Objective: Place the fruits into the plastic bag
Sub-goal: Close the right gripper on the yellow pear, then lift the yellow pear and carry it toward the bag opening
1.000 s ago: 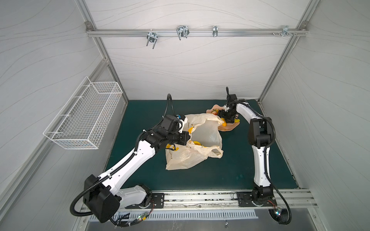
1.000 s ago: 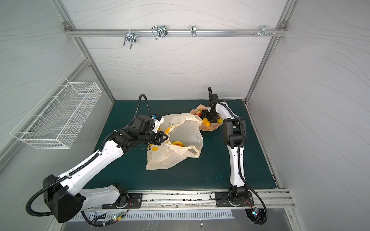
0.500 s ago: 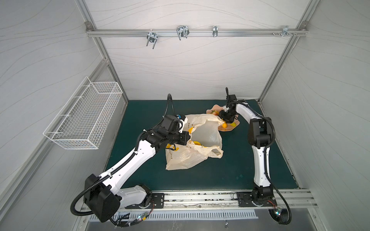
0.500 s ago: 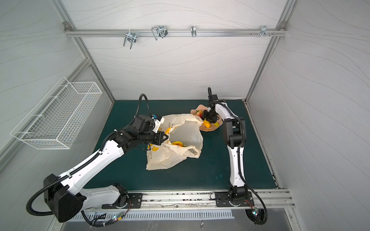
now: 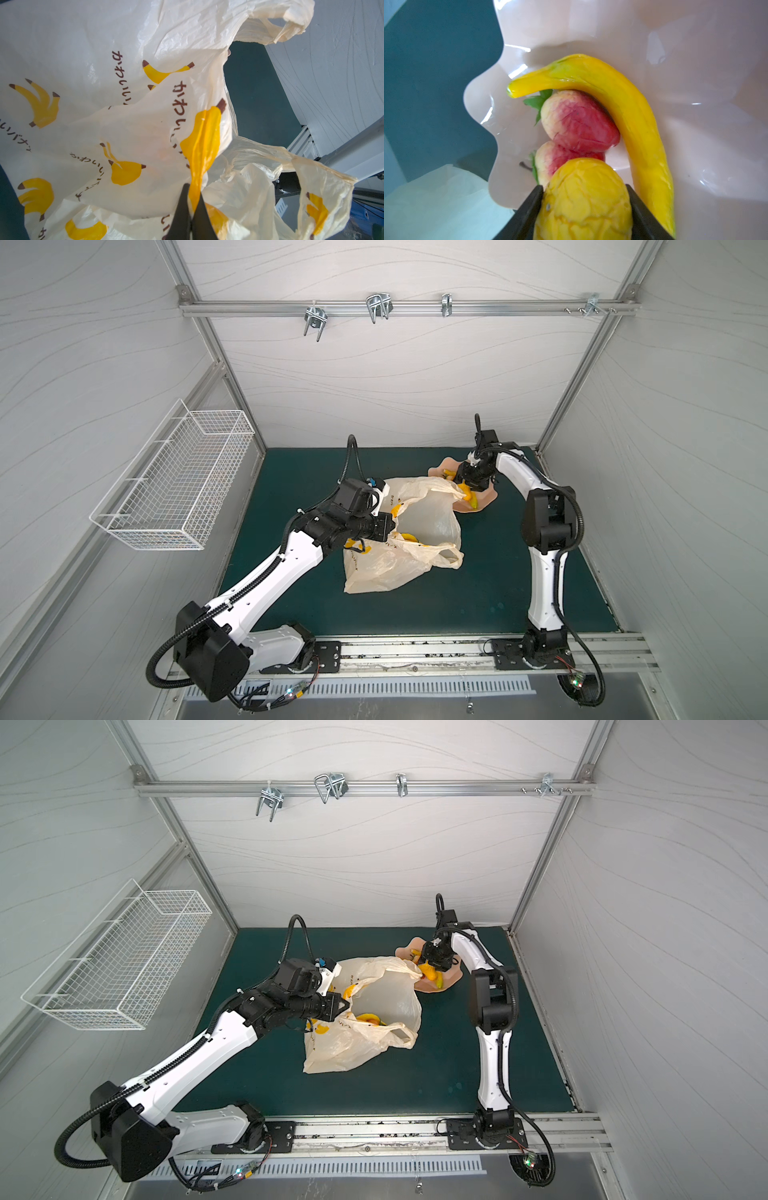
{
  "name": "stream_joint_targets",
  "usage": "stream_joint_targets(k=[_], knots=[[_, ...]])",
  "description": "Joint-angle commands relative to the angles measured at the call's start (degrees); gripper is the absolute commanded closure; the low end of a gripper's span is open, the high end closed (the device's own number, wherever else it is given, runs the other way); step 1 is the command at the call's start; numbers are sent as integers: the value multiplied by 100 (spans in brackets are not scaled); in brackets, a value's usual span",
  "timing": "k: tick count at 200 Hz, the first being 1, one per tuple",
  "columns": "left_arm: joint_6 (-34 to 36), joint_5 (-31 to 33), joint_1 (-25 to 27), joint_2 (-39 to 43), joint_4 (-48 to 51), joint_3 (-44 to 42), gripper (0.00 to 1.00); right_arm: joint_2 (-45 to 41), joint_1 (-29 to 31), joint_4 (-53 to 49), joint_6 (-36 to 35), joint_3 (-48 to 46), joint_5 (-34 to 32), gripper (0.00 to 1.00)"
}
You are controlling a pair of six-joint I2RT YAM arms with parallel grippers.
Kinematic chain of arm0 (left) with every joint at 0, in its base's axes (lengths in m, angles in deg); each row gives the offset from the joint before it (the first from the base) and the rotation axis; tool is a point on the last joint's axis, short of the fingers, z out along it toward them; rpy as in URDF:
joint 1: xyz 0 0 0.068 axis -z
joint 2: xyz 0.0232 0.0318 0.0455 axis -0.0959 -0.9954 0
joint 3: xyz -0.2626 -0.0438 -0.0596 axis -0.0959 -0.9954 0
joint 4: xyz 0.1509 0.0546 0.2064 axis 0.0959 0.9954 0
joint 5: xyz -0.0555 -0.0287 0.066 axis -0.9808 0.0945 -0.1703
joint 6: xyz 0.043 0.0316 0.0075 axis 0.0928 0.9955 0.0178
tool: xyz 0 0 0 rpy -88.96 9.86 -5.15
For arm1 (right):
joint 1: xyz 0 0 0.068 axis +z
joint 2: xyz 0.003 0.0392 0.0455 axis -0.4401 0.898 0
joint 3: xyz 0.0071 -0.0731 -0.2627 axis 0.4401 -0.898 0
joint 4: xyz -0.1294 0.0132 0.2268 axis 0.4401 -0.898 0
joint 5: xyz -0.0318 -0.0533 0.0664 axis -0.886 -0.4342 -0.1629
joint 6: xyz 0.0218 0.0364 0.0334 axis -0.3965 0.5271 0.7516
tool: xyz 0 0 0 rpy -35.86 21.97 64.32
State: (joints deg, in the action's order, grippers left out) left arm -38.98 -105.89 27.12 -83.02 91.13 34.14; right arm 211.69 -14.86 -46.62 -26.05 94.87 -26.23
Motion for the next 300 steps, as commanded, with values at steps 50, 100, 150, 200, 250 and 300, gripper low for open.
stream_joint_targets(k=[50, 100, 150, 200, 250, 300], knots=[[50, -82, -36, -25, -204, 263, 100, -504, -170, 0, 228, -84, 316, 50], [107, -140, -37, -61, -210, 298, 100, -999, -253, 167, 319, -607, 351, 51], [156, -221, -36, -106, -246, 335, 100, -1857, -391, 454, 494, -1603, 492, 51], [199, -285, -34, -139, -257, 394, 100, -2900, -465, 808, 807, -2853, 619, 52], [191, -307, -36, -135, -301, 368, 100, -3853, -507, 1069, 1132, -3926, 903, 52], [162, -341, -35, -138, -326, 360, 100, -4720, -649, 1156, 1431, -4765, 1285, 52]])
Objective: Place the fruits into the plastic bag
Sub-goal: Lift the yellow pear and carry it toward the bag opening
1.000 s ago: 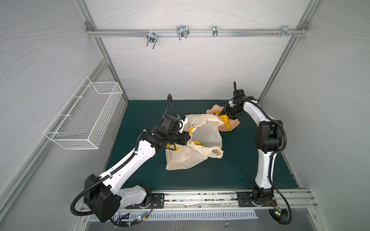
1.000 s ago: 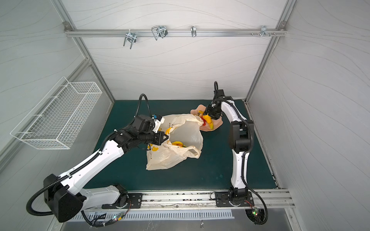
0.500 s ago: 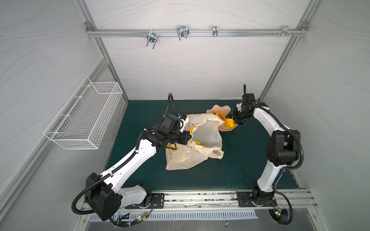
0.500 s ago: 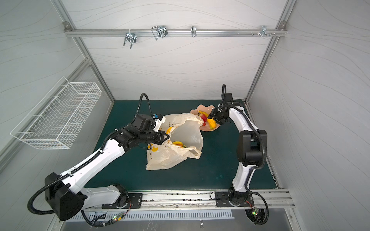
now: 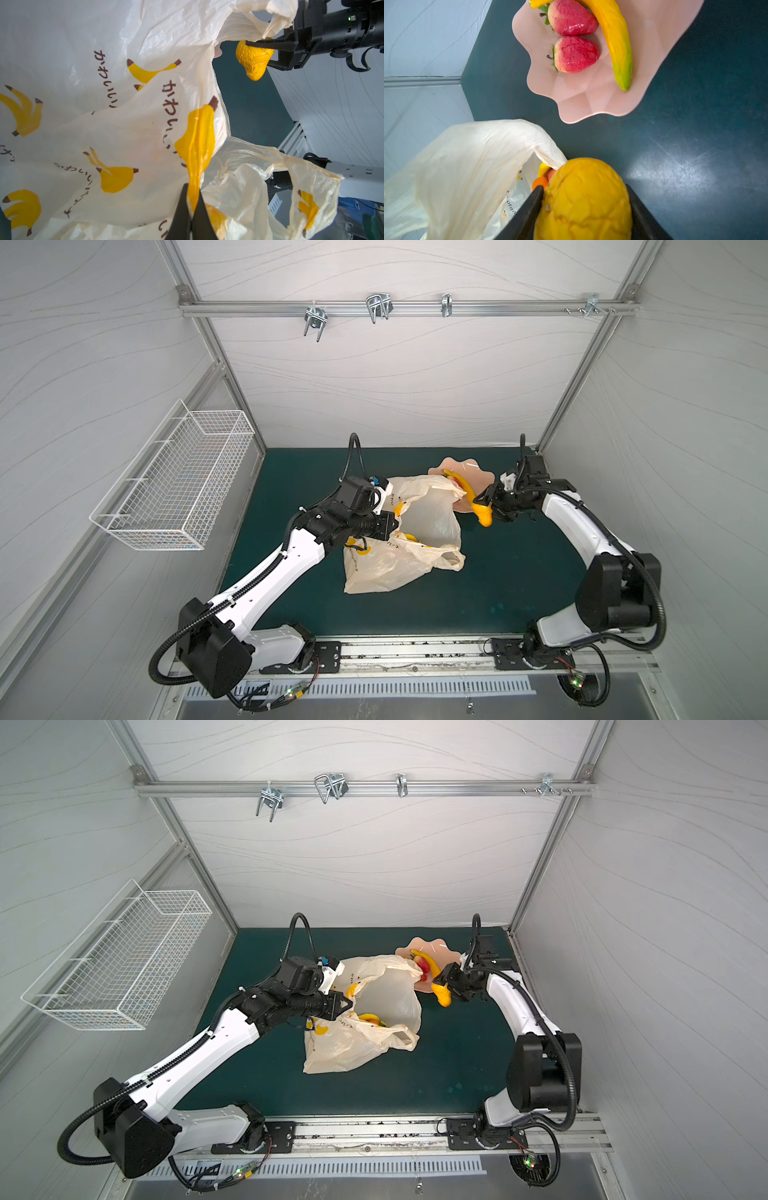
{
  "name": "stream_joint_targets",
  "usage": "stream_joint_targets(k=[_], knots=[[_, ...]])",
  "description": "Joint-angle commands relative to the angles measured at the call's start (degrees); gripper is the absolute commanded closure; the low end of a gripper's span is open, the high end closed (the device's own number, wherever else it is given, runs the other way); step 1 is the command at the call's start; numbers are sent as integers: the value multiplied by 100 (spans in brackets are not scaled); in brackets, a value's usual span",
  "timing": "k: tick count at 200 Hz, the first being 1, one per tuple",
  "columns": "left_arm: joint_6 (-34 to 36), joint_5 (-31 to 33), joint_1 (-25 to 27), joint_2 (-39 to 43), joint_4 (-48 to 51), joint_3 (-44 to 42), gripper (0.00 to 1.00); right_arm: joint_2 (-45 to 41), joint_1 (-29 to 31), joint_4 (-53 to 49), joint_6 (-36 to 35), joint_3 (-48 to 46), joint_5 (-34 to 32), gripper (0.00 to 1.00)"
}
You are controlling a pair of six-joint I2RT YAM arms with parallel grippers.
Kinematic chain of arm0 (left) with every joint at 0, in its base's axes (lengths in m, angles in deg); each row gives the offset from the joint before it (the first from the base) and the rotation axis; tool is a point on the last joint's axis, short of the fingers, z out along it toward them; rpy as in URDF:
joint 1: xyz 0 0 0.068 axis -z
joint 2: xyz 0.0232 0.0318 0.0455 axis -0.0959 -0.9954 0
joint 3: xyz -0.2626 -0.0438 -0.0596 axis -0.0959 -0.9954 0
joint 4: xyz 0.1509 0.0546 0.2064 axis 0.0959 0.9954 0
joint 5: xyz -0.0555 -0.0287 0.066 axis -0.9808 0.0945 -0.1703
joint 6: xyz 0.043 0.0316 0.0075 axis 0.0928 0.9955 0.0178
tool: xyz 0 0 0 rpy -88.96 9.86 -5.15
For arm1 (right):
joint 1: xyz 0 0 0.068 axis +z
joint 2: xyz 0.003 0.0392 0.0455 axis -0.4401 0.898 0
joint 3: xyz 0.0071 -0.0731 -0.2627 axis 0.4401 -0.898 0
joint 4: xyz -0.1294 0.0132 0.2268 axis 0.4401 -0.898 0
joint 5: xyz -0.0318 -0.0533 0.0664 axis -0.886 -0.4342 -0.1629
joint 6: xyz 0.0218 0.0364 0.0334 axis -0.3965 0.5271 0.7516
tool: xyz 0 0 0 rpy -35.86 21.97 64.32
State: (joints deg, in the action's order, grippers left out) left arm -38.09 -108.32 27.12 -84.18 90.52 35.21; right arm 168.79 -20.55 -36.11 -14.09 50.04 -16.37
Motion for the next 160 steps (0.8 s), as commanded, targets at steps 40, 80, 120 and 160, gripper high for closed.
stream_joint_targets(k=[40, 80, 120, 160], knots=[[75, -112, -30, -38, -259, 270, 100, -961, -151, 278, 529, -923, 672, 53], [65, -154, -34, -58, -257, 285, 100, -1144, -196, 327, 636, -1125, 874, 53], [83, -182, -36, -94, -248, 339, 100, -1175, -199, 685, 948, -1310, 1184, 54], [106, -201, -35, -127, -233, 384, 100, -1103, -114, 1365, 1437, -1570, 1494, 54]])
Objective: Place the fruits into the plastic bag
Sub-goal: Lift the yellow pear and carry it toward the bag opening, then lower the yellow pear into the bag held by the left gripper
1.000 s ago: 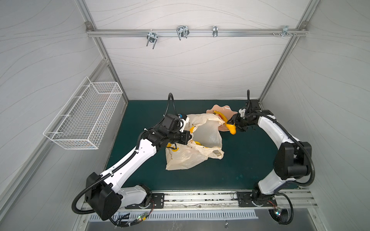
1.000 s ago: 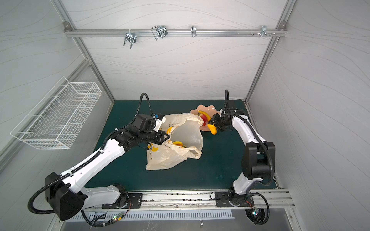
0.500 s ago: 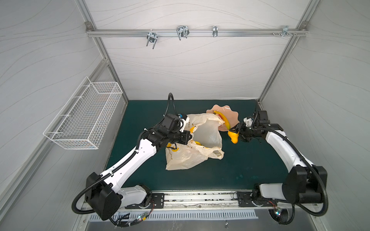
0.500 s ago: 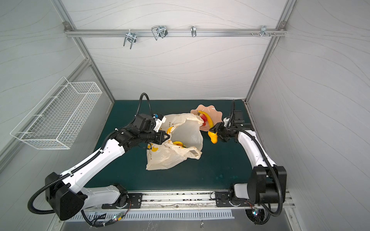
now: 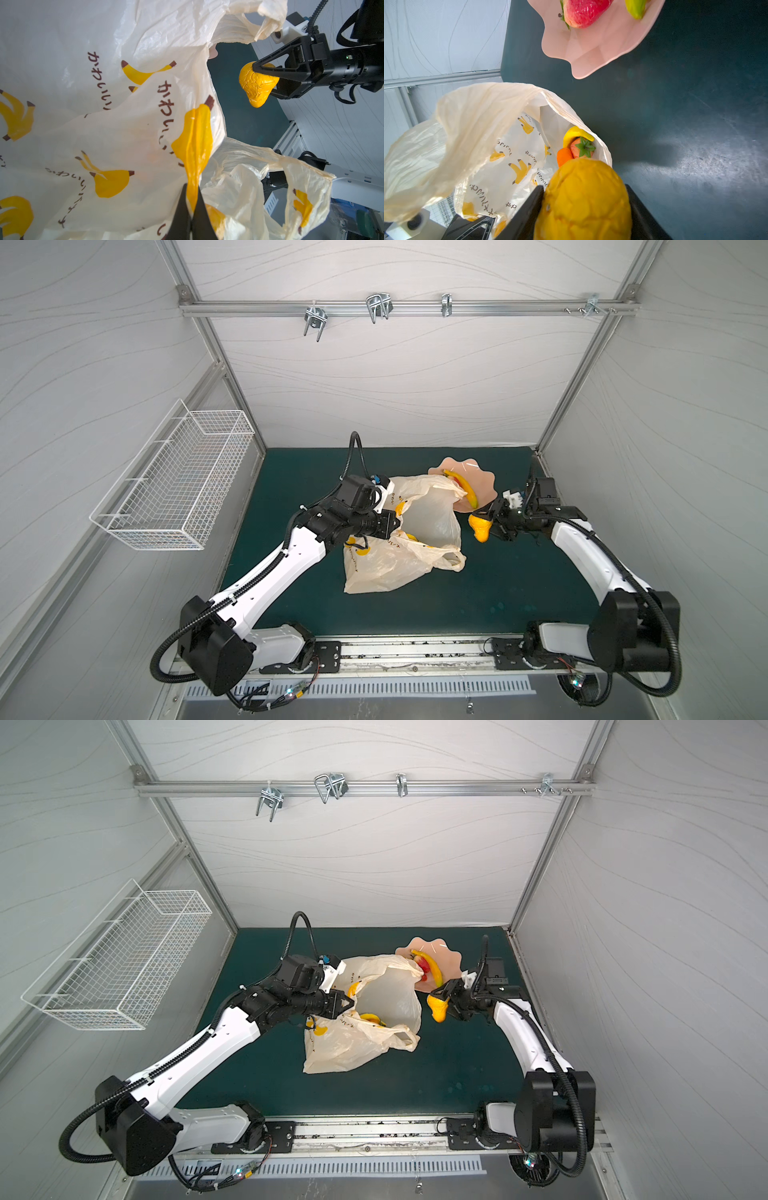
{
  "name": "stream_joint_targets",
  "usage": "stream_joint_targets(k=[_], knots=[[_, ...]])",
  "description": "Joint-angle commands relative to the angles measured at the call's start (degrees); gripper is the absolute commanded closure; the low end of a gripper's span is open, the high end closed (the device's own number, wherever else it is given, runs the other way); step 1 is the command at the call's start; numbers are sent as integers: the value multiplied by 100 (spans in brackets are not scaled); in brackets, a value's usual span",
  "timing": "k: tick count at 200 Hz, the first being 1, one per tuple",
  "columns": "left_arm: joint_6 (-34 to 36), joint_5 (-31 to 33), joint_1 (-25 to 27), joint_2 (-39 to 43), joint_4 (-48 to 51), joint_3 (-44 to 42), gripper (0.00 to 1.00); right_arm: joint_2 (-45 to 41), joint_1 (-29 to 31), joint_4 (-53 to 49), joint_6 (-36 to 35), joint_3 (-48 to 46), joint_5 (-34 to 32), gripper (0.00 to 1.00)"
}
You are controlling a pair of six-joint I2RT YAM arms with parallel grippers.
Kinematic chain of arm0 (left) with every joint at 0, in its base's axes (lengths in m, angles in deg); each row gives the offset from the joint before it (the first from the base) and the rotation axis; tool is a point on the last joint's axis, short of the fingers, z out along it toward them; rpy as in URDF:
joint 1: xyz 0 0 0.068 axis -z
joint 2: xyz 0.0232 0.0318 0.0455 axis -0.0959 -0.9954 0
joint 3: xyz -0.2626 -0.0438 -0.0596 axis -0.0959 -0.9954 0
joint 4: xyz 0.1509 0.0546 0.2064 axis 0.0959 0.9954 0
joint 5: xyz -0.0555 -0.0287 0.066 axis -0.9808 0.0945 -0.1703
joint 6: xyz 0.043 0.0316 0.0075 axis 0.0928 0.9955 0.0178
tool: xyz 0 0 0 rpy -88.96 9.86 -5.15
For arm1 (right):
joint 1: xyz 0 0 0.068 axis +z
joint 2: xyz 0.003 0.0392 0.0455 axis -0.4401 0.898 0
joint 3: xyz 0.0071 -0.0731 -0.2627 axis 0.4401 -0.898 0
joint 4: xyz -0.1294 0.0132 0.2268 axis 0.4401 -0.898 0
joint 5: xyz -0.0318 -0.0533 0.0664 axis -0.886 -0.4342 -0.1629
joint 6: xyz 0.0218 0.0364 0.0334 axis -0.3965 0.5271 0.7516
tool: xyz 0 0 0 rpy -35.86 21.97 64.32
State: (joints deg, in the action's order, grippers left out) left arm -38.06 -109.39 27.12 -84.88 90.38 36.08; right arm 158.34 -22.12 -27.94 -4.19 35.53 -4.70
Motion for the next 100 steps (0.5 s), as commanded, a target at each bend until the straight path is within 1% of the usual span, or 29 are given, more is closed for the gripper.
stream_joint_targets(k=[1, 25, 55, 83, 100], knots=[[106, -98, -36, -58, -220, 301, 100, -57, 46, 573, 469, -129, 335, 54], [99, -111, -30, -76, -228, 299, 100, 11, 187, 1098, 847, -297, 502, 55], [66, -114, -32, -85, -235, 301, 100, 151, 556, 1720, 1285, -475, 622, 56], [66, -120, -30, -77, -246, 305, 100, 228, 891, 2222, 1650, -666, 614, 56], [51, -124, -27, -83, -247, 303, 100, 262, 1081, 2318, 1712, -684, 548, 56]])
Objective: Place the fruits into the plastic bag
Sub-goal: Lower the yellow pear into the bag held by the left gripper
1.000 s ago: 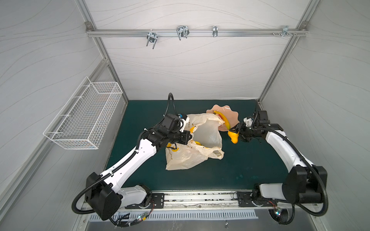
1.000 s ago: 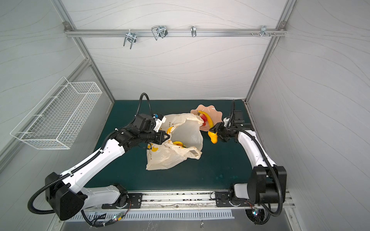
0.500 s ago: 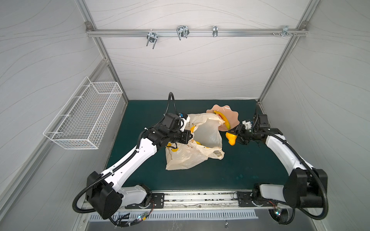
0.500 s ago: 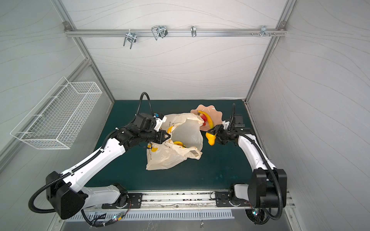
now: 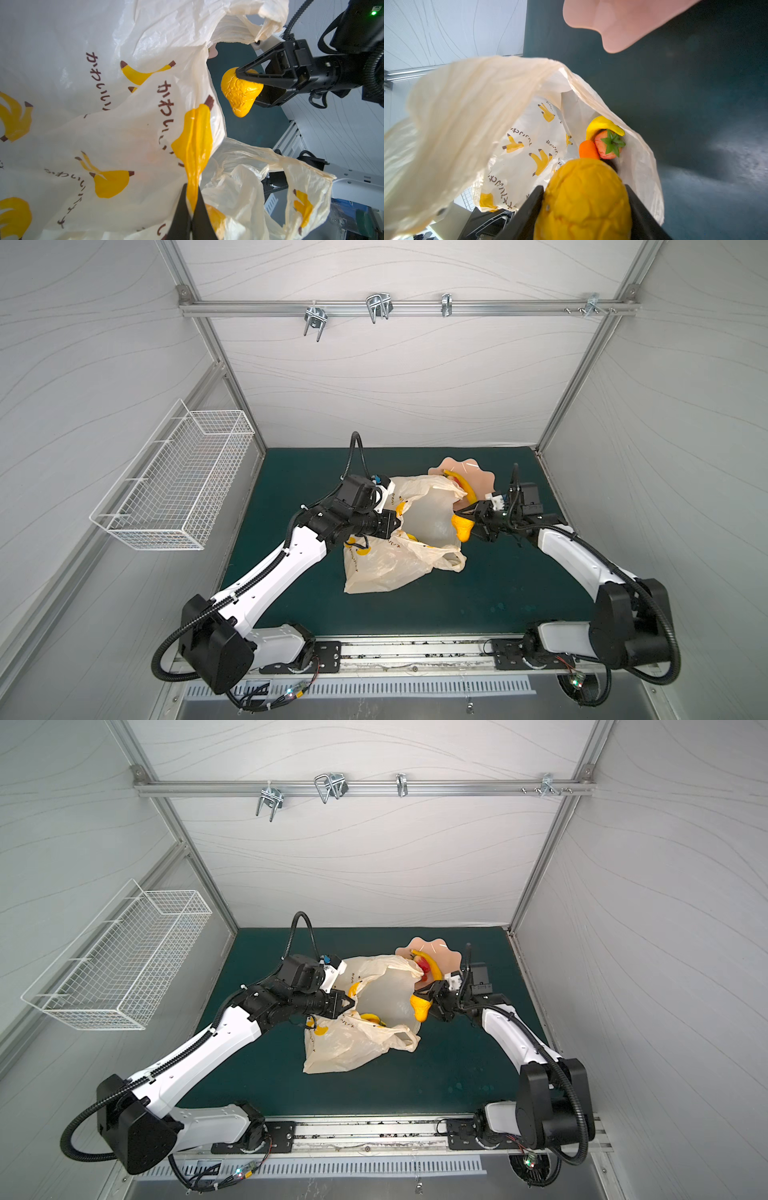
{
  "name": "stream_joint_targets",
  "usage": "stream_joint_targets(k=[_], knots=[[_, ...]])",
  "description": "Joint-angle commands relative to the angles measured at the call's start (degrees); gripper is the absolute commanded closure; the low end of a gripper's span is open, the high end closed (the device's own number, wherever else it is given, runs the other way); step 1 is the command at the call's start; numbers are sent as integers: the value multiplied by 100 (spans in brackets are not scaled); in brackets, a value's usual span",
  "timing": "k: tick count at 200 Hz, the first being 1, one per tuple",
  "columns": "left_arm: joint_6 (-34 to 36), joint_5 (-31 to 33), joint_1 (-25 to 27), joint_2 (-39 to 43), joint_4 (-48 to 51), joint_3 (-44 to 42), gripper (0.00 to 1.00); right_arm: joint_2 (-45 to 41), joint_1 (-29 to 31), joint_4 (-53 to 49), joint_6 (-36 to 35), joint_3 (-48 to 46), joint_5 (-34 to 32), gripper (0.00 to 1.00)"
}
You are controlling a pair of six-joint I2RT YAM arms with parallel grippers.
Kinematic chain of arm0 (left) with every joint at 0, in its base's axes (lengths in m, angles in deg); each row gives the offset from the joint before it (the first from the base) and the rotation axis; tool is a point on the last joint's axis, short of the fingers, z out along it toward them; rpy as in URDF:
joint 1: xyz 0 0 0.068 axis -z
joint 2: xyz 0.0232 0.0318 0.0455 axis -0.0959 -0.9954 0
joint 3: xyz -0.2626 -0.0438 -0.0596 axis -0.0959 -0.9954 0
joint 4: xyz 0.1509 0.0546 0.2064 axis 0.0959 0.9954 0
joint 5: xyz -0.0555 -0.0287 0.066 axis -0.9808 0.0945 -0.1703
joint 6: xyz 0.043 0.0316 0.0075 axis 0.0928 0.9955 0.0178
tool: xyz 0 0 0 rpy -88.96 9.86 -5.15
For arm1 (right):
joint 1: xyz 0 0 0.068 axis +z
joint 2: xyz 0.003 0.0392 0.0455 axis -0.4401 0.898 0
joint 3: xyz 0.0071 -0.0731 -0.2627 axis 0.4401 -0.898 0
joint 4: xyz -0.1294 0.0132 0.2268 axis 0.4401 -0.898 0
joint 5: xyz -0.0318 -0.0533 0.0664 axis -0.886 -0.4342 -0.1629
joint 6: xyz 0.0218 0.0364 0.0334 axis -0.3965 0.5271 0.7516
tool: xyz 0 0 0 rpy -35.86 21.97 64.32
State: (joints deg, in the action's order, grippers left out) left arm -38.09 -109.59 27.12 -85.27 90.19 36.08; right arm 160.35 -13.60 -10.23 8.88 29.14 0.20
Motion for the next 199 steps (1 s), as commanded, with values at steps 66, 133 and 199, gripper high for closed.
stream_joint_targets(k=[66, 133, 199], knots=[[13, -121, -15, -60, -294, 292, 100, 315, 910, 1112, 791, -195, -67, 56], [-39, -93, 35, -20, -318, 288, 100, 832, 1552, 1448, 946, 11, -185, 56], [-66, -39, 96, -19, -331, 323, 100, 1445, 2125, 1620, 1035, 344, -263, 56]])
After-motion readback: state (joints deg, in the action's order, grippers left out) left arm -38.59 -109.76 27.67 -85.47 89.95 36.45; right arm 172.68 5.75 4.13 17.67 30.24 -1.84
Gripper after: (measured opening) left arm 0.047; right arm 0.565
